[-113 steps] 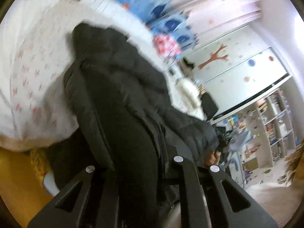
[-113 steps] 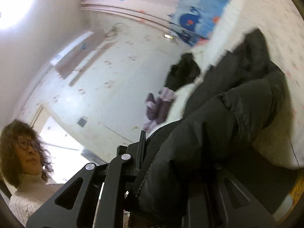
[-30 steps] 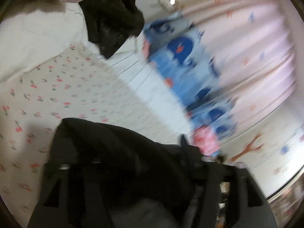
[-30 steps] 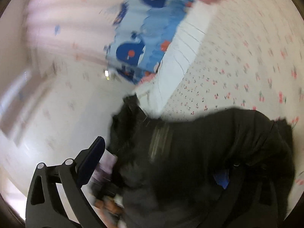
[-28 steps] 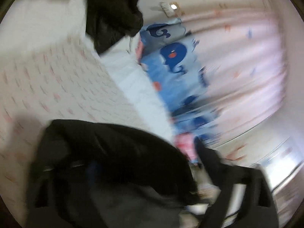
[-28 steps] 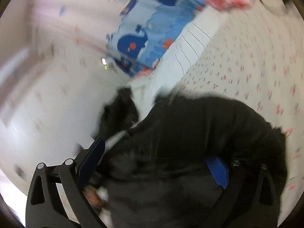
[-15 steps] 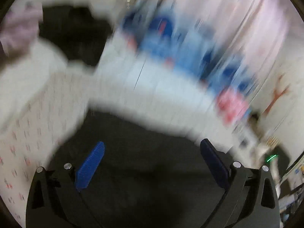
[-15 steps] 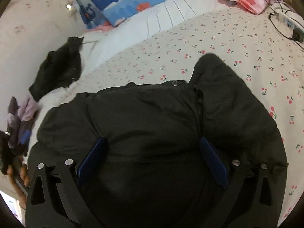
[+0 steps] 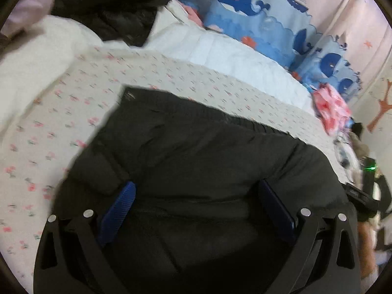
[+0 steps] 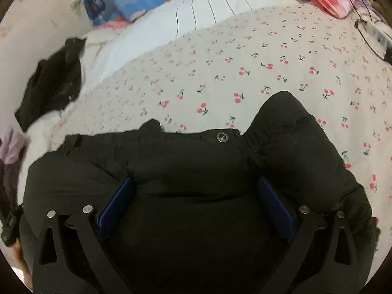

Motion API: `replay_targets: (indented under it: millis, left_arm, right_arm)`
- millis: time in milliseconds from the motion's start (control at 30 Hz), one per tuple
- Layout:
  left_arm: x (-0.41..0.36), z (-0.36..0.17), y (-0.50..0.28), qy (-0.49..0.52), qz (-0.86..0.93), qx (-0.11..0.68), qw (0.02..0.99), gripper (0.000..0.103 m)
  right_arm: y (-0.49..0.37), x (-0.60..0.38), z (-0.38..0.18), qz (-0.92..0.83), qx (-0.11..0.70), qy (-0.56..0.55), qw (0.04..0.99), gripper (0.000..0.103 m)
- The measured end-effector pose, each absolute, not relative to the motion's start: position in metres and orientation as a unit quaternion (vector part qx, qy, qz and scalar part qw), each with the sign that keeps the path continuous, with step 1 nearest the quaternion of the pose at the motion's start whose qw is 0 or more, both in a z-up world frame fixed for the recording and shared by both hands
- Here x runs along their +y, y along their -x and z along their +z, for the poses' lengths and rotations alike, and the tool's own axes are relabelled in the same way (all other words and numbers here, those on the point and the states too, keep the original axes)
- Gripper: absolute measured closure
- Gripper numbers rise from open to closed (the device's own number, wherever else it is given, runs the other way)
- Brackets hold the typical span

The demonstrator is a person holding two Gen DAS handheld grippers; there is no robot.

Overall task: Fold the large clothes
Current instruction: 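Grasp the jacket hem with both grippers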

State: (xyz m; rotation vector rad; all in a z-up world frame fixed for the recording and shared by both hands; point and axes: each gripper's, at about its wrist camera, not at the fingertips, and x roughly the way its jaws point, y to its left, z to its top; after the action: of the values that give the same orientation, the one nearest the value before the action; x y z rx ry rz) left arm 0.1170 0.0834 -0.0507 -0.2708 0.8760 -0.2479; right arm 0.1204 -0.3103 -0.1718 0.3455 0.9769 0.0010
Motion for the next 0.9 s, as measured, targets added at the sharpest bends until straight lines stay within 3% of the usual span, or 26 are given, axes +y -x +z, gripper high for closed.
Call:
replay_targets:
  millis: [167,267,333,467,600,767,833,900]
  left_arm:
    - [0.072,-0.005,-0.093,0.123,-0.141,0.3,0.935,0.007]
    - [0.057,-0.039,-0.116,0.106,-0.135,0.379,0.91,0.007]
    - [0.062,-0.054,-0.127,0.133,-0.142,0.407,0.892,0.006]
    - [0.061,-0.06,-0.127,0.114,-0.136,0.412,0.894,0.006]
    - [0.054,-0.06,-0.123,0.091,-0.132,0.409,0.898,0.006]
    - [0.045,-0.067,-0.124,0.085,-0.14,0.412,0.896,0.006]
    - [0.04,-0.069,-0.122,0.066,-0.131,0.411,0.9,0.006]
    - [0.042,-0.07,-0.122,0.066,-0.13,0.411,0.9,0.006]
  right_arm:
    - [-0.132,-0.277,-0.124,0.032,0.414,-0.104,0.904,0.007]
    - [-0.156,-0.244,-0.156,0.032,0.458,-0.042,0.887,0.007]
    - [-0.167,-0.243,-0.181,0.044,0.475,-0.078,0.876,0.007]
    - [-0.17,-0.252,-0.176,0.054,0.491,-0.085,0.866,0.007]
    - [-0.13,-0.302,-0.153,0.002,0.427,-0.096,0.899,0.007]
    - [-0.114,-0.368,-0.199,0.013,0.424,-0.225,0.877,0.007]
    - [-0.115,-0.362,-0.19,0.008,0.444,-0.198,0.874,0.007]
    - [-0.098,-0.362,-0.167,0.007,0.409,-0.19,0.892,0.007]
